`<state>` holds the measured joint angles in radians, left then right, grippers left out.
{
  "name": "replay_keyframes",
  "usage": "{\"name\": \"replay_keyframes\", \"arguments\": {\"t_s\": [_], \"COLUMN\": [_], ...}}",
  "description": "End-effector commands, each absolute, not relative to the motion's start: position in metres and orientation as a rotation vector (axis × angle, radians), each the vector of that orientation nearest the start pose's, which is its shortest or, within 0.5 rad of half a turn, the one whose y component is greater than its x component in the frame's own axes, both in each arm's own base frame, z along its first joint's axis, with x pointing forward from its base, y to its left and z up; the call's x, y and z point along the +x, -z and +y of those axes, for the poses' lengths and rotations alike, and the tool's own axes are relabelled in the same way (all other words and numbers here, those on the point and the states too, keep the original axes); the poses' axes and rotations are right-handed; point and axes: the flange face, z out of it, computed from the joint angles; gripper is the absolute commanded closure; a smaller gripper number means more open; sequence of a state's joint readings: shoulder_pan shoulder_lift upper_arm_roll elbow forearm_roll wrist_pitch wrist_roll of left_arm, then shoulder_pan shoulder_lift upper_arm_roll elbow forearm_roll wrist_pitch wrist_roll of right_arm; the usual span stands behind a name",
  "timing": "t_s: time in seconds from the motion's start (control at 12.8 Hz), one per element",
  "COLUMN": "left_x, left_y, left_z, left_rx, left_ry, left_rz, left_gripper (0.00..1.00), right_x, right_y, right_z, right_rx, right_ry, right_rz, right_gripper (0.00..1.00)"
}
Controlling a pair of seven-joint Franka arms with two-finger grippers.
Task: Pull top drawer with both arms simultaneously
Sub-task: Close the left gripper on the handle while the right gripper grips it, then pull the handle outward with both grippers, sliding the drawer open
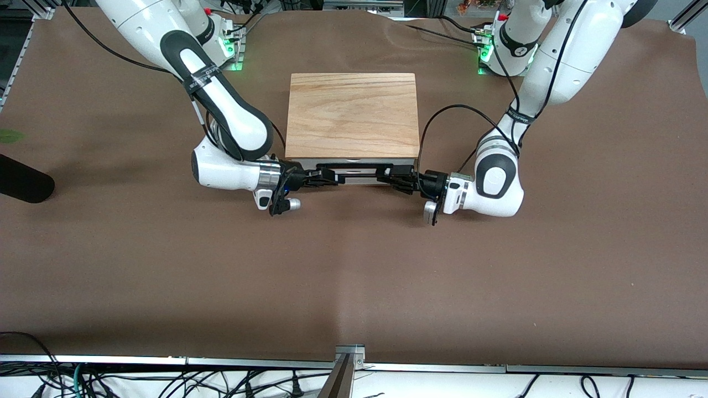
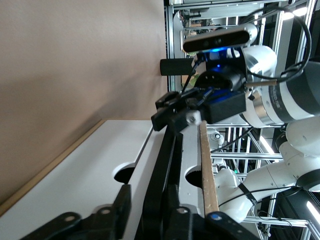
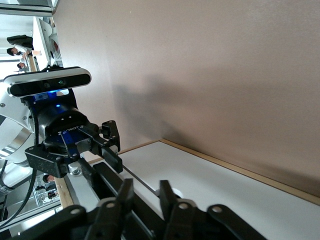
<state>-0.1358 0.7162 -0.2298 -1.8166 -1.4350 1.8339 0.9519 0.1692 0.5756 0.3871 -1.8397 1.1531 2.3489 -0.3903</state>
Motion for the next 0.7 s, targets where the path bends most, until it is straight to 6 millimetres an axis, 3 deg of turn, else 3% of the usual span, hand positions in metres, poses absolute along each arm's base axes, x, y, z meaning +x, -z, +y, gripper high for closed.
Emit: {"name": "replay_keyframes", "arguments": {"t_s": [0.0, 0.16, 0.31, 0.55, 0.63], "left_x": [0.545, 0.545, 0.545, 0.548, 0.548], "left_y": [-0.174, -0.175, -0.175, -0.176, -0.176], "left_z": [-0.288, -0.289, -0.288, -0.287, -0.288], "left_rx": [1.678, 1.677, 1.678, 1.678, 1.679], "left_ry": [0.147, 0.148, 0.145, 0.140, 0.139], "left_rz": [-0.248, -0.249, -0.249, -0.249, -0.250], "left_gripper": [0.75, 0.83, 0.91, 0.98, 0.98], "right_x": [0.539, 0.538, 0.540, 0.540, 0.540], "right_y": [-0.249, -0.245, -0.248, -0.255, -0.257], "right_z": [0.333, 0.328, 0.328, 0.329, 0.327], "right_rx": [-2.126, -2.131, -2.129, -2.118, -2.113], "right_ry": [-0.233, -0.232, -0.233, -0.239, -0.242], "right_rz": [-0.079, -0.082, -0.074, -0.087, -0.090], "right_gripper": [0.84, 0.84, 0.63, 0.59, 0.46]}}
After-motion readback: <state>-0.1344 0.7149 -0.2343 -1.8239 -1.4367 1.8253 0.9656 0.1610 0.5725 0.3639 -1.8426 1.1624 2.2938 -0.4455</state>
